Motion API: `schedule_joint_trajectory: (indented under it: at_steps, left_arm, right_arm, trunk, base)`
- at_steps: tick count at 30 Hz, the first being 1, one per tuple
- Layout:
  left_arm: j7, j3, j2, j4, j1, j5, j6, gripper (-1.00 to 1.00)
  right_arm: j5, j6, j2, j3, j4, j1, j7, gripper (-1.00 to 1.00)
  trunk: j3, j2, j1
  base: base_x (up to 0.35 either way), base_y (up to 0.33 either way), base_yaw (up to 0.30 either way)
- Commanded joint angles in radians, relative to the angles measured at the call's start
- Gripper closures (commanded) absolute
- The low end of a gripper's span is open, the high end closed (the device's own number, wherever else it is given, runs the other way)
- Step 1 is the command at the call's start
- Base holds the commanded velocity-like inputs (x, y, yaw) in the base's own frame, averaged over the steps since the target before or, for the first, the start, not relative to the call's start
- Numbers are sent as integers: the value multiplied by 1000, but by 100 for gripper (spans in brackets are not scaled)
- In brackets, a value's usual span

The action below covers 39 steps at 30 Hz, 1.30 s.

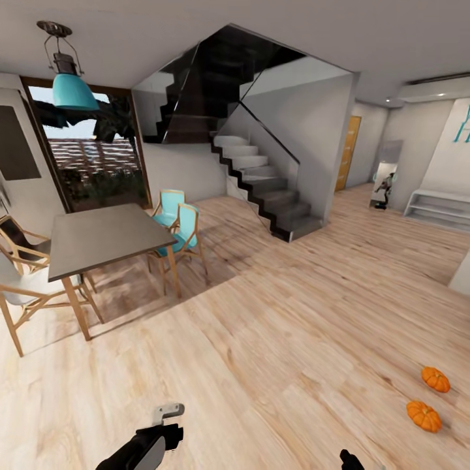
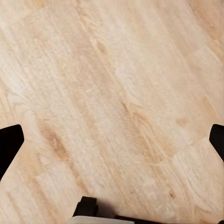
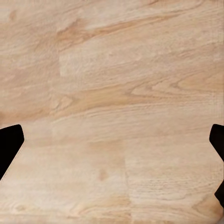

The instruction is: Place each of the two pumpkins and all three candles from the living room inside a cabinet in the living room (use any cabinet), then make sure every cabinet is closed, and position the cauldron so it is next to a table in the living room.

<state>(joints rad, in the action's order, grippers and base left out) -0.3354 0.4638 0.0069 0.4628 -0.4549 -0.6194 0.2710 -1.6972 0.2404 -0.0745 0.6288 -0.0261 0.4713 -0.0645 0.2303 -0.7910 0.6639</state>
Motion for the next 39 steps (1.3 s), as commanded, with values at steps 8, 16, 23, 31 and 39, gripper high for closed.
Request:
schedule_joint_trajectory:
  at_steps: [8, 16, 23, 31, 39]
  left_arm:
    - [-8, 6, 1, 2, -1, -5, 4, -100]
    - [-8, 6, 1, 2, -1, -6, 1, -100]
    - [-8, 6, 1, 2, -1, -6, 1, -100]
    - [-7, 6, 1, 2, -1, -6, 1, -100]
    - [-8, 6, 1, 2, -1, -5, 1, -100]
  right_arm:
    - [-12, 5, -2, 4, 0, 1, -12, -100]
    - [-12, 5, -2, 3, -1, 1, -12, -100]
    - [-12, 5, -2, 3, -1, 1, -12, -100]
    - [-14, 5, -2, 3, -2, 1, -12, -100]
    - [-15, 5, -3, 2, -2, 1, -11, -100]
  trunk:
    - [5, -1, 1]
    - [10, -1, 1]
    - [15, -1, 1]
    - [20, -1, 1]
    - [25, -1, 1]
  base:
    - [332, 0, -88]
    - [332, 0, -247]
    - [332, 0, -255]
    - [332, 0, -255]
    - [332, 0, -255]
